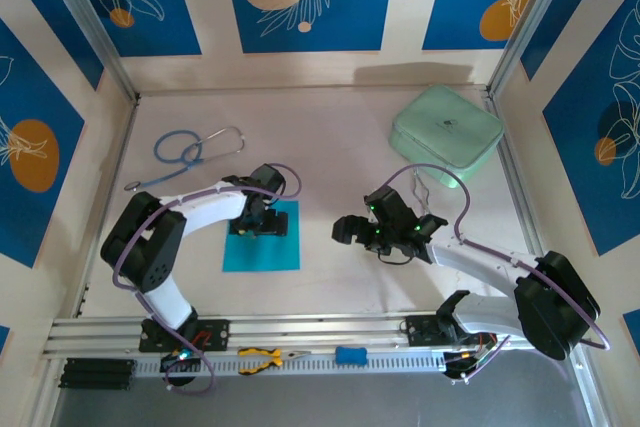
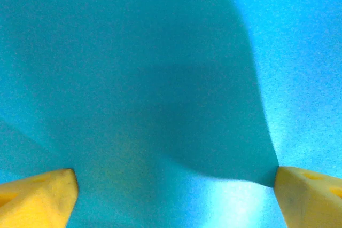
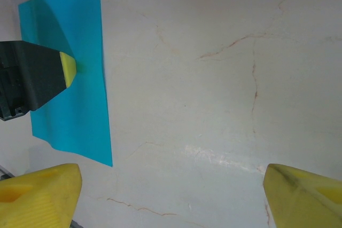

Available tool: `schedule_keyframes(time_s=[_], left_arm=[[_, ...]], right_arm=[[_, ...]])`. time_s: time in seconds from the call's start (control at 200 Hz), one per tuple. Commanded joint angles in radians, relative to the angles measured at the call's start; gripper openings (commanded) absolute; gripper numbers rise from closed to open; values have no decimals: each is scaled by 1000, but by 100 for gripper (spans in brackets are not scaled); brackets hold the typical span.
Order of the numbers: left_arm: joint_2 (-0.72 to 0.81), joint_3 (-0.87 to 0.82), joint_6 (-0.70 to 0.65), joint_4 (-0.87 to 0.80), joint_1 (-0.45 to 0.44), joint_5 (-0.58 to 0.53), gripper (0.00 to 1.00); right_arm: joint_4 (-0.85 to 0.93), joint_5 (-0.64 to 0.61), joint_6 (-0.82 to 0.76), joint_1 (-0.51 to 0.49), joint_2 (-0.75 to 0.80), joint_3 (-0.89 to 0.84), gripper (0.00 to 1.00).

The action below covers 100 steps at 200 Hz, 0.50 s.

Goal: Fold a paper plane with a square sheet of paper (pick it up from the middle)
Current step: First fold the square sheet of paper in half at the center of the table.

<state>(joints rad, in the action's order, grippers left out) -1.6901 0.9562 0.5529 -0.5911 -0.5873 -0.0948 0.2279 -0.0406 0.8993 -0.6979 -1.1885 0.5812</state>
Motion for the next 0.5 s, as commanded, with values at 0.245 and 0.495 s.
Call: schedule_keyframes(time_s=[0.245,0.495], left_arm=[[-50,-37,21,-4,-12,14,91],[-2,-38,33,1,-12,20,83]], right_arm=[[10,18,0,-5,-3,19,89],[10,16,4,-6,-5,21,89]])
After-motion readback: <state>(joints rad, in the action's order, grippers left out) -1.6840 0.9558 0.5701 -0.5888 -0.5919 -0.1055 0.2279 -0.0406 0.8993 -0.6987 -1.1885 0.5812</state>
